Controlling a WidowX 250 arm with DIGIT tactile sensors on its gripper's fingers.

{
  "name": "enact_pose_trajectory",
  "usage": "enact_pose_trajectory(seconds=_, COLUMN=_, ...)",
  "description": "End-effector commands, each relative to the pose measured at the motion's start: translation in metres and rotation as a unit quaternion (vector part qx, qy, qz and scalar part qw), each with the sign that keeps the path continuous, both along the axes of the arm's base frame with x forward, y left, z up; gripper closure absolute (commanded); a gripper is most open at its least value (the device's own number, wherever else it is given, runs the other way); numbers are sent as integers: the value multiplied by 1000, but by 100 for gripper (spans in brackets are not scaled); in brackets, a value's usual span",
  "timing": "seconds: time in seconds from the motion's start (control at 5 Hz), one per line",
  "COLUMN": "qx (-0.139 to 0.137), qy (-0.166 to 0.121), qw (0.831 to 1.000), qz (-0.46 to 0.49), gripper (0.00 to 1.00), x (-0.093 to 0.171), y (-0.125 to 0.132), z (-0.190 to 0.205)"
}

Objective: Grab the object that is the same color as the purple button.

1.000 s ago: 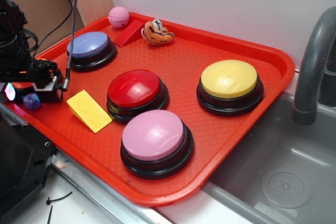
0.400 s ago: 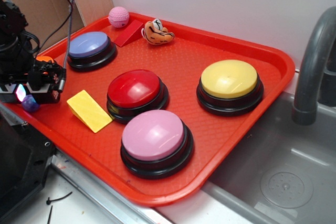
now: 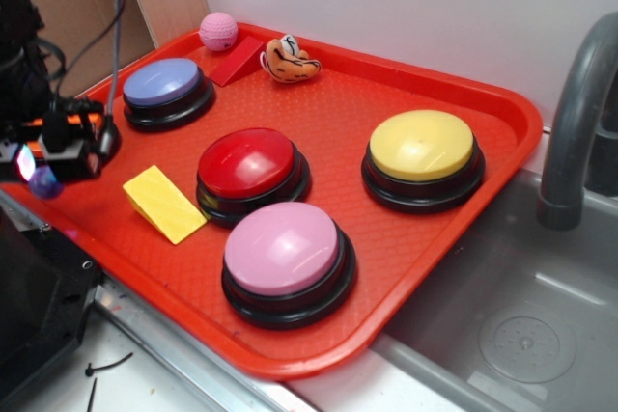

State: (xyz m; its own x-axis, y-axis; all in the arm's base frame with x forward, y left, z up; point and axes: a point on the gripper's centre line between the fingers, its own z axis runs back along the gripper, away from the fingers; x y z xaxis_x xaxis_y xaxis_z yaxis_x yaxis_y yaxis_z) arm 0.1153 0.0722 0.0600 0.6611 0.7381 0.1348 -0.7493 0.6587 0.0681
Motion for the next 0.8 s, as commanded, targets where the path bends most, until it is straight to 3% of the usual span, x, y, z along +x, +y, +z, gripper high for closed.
enact_pose_trajectory(seconds=0.0, qx=-76, qy=-10, qw=996, qz=-36, gripper=100, x=38, y=7, z=78)
enact_pose_trajectory(seconds=0.2, qx=-101, qy=-13, qw=991, qz=-87, gripper=100, x=48, y=4, z=109)
enact_pose_trajectory(seconds=0.6, qx=-83, qy=-9, qw=988, qz=-134, gripper=100, x=63, y=-2, z=129)
